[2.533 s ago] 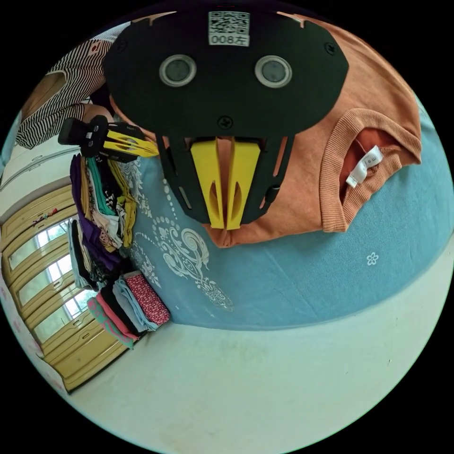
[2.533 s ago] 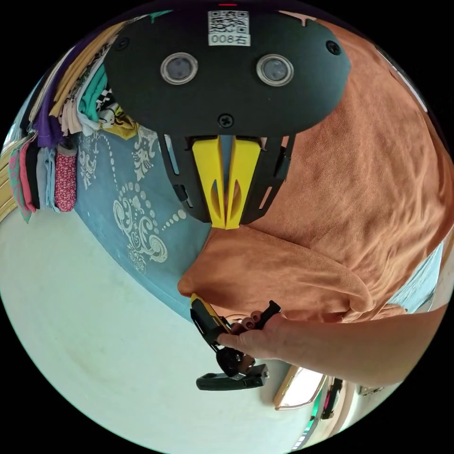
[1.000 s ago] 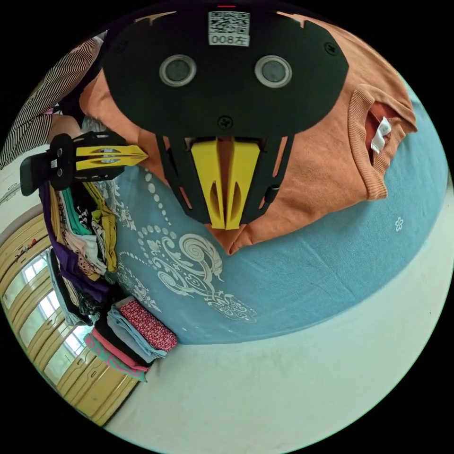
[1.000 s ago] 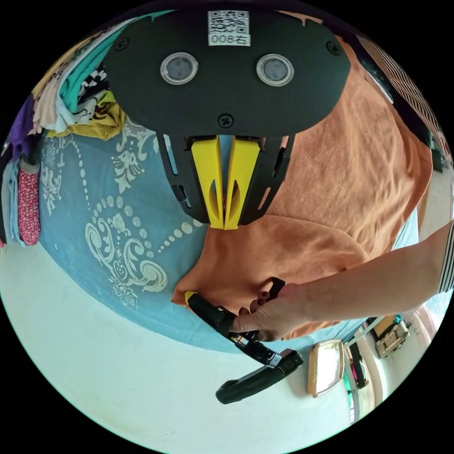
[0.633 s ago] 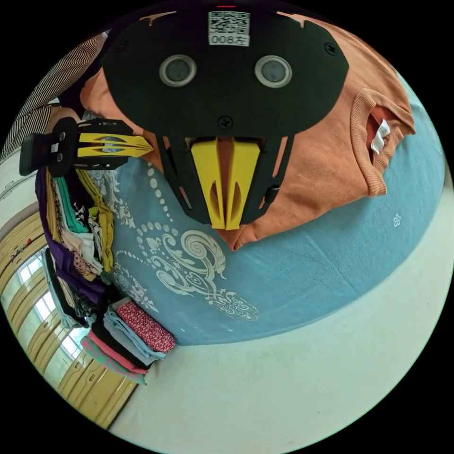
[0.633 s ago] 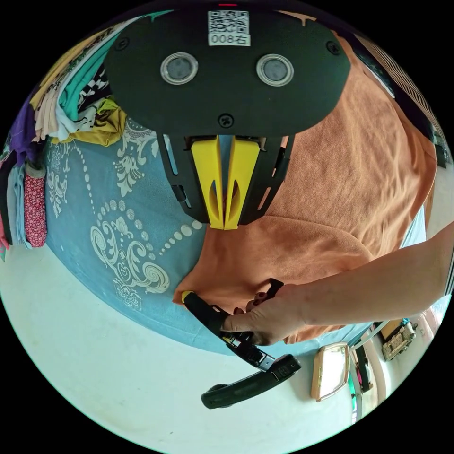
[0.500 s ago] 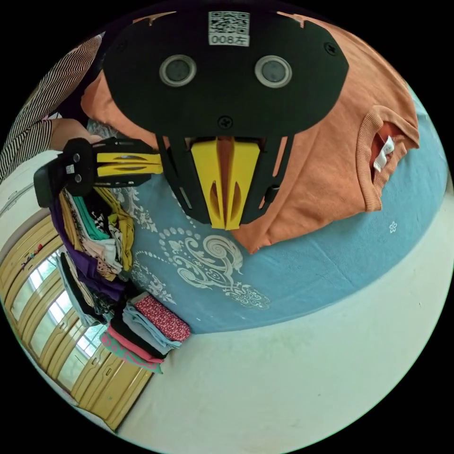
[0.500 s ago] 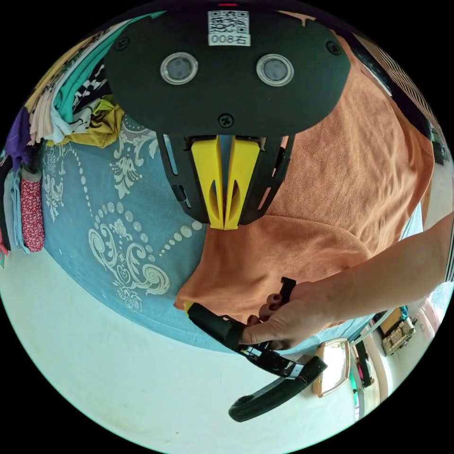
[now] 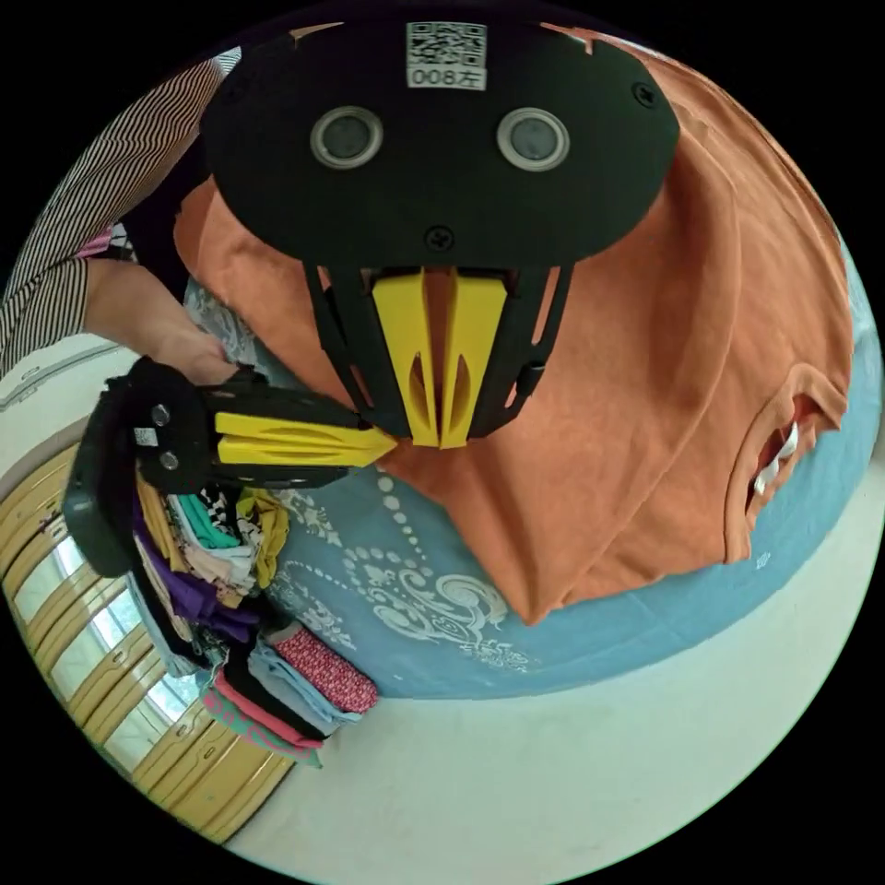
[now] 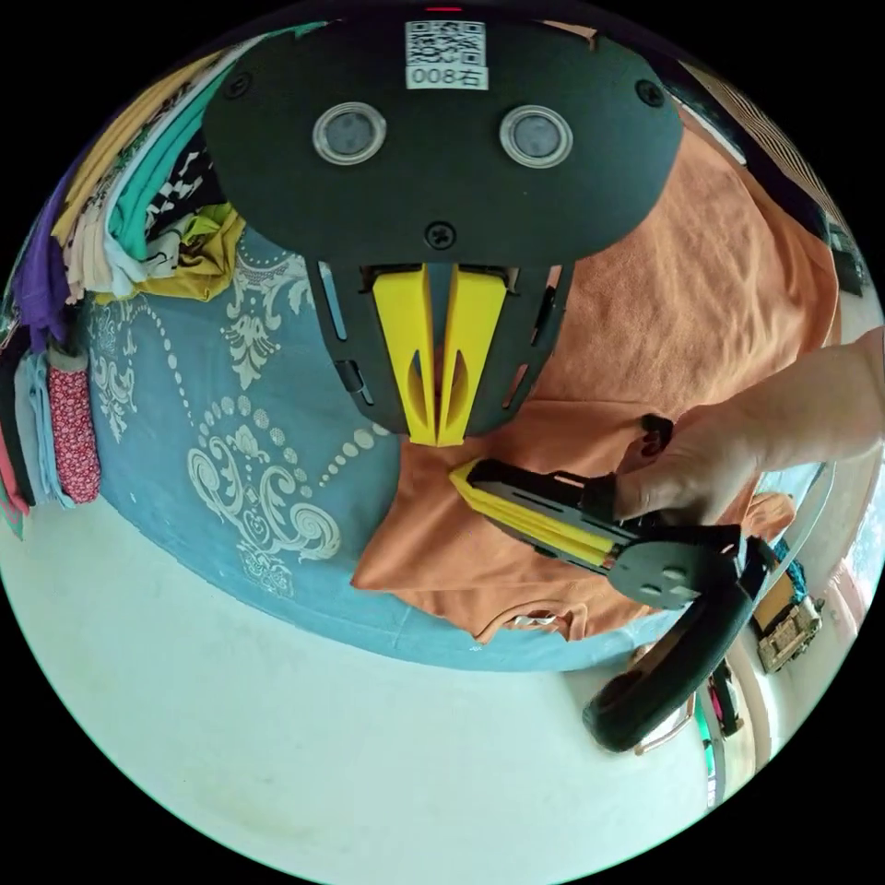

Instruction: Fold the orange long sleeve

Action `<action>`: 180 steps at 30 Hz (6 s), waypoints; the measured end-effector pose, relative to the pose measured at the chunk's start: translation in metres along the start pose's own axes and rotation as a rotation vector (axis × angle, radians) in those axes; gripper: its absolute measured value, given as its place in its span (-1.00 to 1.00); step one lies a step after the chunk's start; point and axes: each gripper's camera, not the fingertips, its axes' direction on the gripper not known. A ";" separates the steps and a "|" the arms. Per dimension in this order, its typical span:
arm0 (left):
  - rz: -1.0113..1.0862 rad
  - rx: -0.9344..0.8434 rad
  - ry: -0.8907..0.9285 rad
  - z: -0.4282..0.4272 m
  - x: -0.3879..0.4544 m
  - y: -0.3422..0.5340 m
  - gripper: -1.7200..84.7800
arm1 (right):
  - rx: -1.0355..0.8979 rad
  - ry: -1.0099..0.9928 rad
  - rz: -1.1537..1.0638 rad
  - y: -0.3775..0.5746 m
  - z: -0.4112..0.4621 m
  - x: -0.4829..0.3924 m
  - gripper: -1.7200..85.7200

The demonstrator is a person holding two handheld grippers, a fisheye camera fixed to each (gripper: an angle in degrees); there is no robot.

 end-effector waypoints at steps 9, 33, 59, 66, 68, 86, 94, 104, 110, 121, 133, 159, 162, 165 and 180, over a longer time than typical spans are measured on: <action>-0.351 0.127 -0.138 -0.181 -0.040 0.154 -0.95 | 0.074 -0.080 -0.069 -0.018 -0.008 -0.064 -0.96; -1.423 1.057 0.014 -0.582 -0.143 0.628 -0.69 | -0.121 -0.232 -0.305 -0.092 0.080 -0.298 -0.96; -0.431 0.585 -0.378 -0.552 0.122 0.432 -0.80 | 0.029 -0.569 -0.329 -0.181 0.022 -0.357 -0.82; -0.249 0.370 -0.530 -0.453 0.207 0.378 -0.81 | -0.004 -0.745 -0.301 -0.217 0.034 -0.356 -0.69; -0.221 0.338 -0.565 -0.434 0.223 0.370 -0.81 | -0.019 -0.748 -0.294 -0.220 0.037 -0.353 -0.68; -0.041 0.396 -0.577 -0.315 0.321 0.245 -0.81 | -0.010 -0.757 -0.243 -0.291 0.018 -0.208 -0.85; 0.019 0.370 -0.424 -0.232 0.344 0.179 -0.81 | -0.026 -0.753 -0.090 -0.291 0.024 -0.077 -0.88; 0.104 0.224 -0.363 -0.160 0.347 0.146 -0.80 | -0.073 -0.798 0.072 -0.267 0.069 0.025 -0.85; 0.134 0.126 -0.349 -0.146 0.326 0.138 -0.80 | -0.087 -0.826 0.124 -0.260 0.093 0.057 -0.86; 0.061 0.118 -0.249 -0.201 0.258 0.162 -0.77 | -0.129 -0.859 0.228 -0.256 0.141 0.091 -0.87; -0.915 0.629 0.287 -0.337 0.011 0.355 -0.74 | 0.009 -0.768 -0.118 -0.359 0.123 -0.010 -0.79; -0.721 0.724 -0.059 -0.474 -0.058 0.337 -0.91 | -0.135 -0.776 -0.385 -0.548 0.250 -0.207 -0.94; -0.790 0.655 -0.060 -0.461 -0.076 0.338 -0.91 | -0.199 -0.688 -0.402 -0.549 0.279 -0.230 -0.93; -0.811 0.663 -0.011 -0.458 -0.084 0.343 -0.90 | -0.255 -0.687 -0.364 -0.549 0.306 -0.239 -0.93; -0.618 0.518 -0.231 -0.447 -0.054 0.268 -0.95 | -0.096 -0.409 -0.512 -0.478 0.285 -0.278 -0.96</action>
